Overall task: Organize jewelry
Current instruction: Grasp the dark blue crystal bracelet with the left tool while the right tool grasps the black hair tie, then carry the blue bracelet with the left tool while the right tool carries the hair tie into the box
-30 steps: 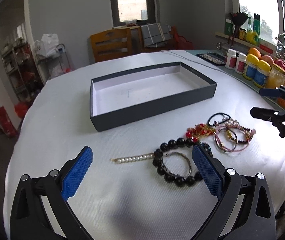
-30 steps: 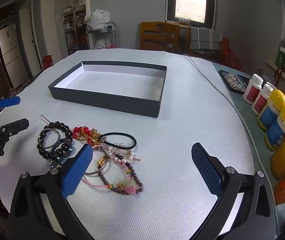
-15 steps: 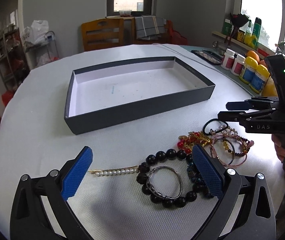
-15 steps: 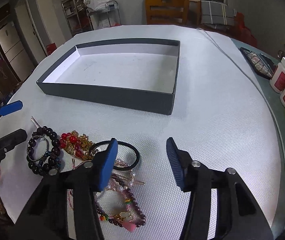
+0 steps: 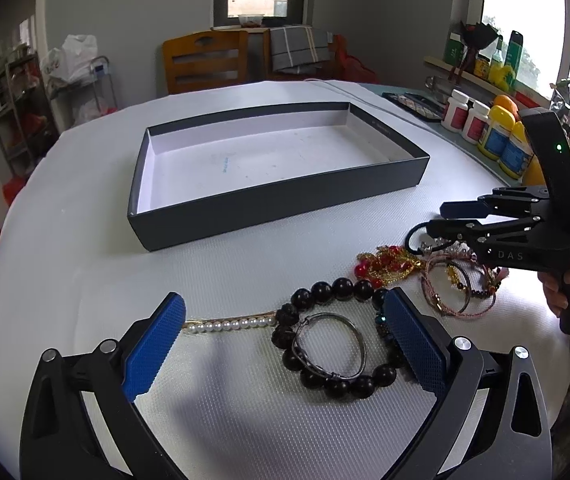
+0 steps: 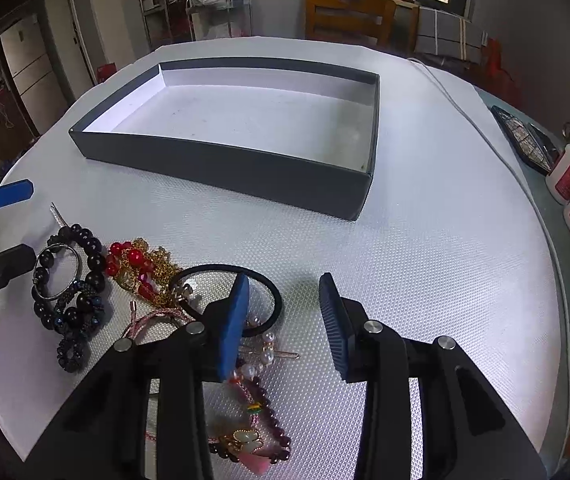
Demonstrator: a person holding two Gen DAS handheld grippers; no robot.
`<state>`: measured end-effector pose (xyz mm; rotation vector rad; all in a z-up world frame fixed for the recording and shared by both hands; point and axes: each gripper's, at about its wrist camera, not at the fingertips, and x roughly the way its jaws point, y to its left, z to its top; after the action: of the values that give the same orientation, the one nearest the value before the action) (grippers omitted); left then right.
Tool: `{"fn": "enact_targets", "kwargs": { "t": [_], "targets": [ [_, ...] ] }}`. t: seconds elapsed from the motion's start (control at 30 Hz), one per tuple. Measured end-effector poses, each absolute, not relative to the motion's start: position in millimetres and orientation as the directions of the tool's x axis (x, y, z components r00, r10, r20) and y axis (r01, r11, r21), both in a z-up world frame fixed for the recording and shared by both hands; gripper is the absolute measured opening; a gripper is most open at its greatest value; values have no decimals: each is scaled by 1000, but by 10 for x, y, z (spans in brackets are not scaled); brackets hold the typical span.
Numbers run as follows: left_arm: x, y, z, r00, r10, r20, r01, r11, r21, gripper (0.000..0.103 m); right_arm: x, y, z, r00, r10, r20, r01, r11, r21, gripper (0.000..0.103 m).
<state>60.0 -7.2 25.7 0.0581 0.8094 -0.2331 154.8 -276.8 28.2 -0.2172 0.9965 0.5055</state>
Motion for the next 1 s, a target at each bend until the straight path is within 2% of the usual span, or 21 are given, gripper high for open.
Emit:
{"fn": "enact_targets", "kwargs": {
  "t": [0.07, 0.1, 0.13, 0.33, 0.5, 0.7, 0.73, 0.77, 0.83, 1.0],
  "targets": [
    [585, -81, 253, 663, -184, -725, 230, 973, -36, 101, 1561, -2788, 284, 448, 314, -838, -494, 867, 60, 18],
    [574, -84, 251, 662, -186, -726, 232, 972, -37, 101, 1570, -2800, 287, 446, 320, -836, -491, 868, 70, 7],
    [566, -85, 253, 661, -189, -726, 236, 971, -38, 101, 1576, -2818, 285, 439, 335, -834, -491, 866, 90, 3],
    [553, -100, 224, 662, -168, -731, 235, 972, -10, 101, 1592, -2923, 292, 454, 392, -800, -470, 868, 159, 3],
    [577, -81, 209, 660, -170, -732, 228, 973, -20, 101, 1567, -3090, 475, 517, 450, -728, -454, 865, 213, 3],
    [597, -166, 172, 633, -204, -747, 283, 959, -22, 95, 1537, -3185, 596, 556, 474, -683, -453, 861, 229, 3],
    [602, -205, 165, 631, -198, -750, 293, 956, -5, 86, 1535, -3188, 593, 556, 474, -683, -453, 862, 228, 3],
    [609, -233, 158, 625, -191, -756, 301, 954, 7, 68, 1532, -3189, 591, 555, 474, -683, -454, 861, 229, 3],
    [638, -256, 140, 598, -202, -775, 317, 948, -2, 52, 1520, -3186, 604, 554, 479, -681, -459, 858, 230, 3],
    [555, -342, 227, 568, -308, -763, 393, 916, -77, 50, 1509, -3208, 606, 550, 485, -680, -467, 854, 231, 3]
  ]
}}
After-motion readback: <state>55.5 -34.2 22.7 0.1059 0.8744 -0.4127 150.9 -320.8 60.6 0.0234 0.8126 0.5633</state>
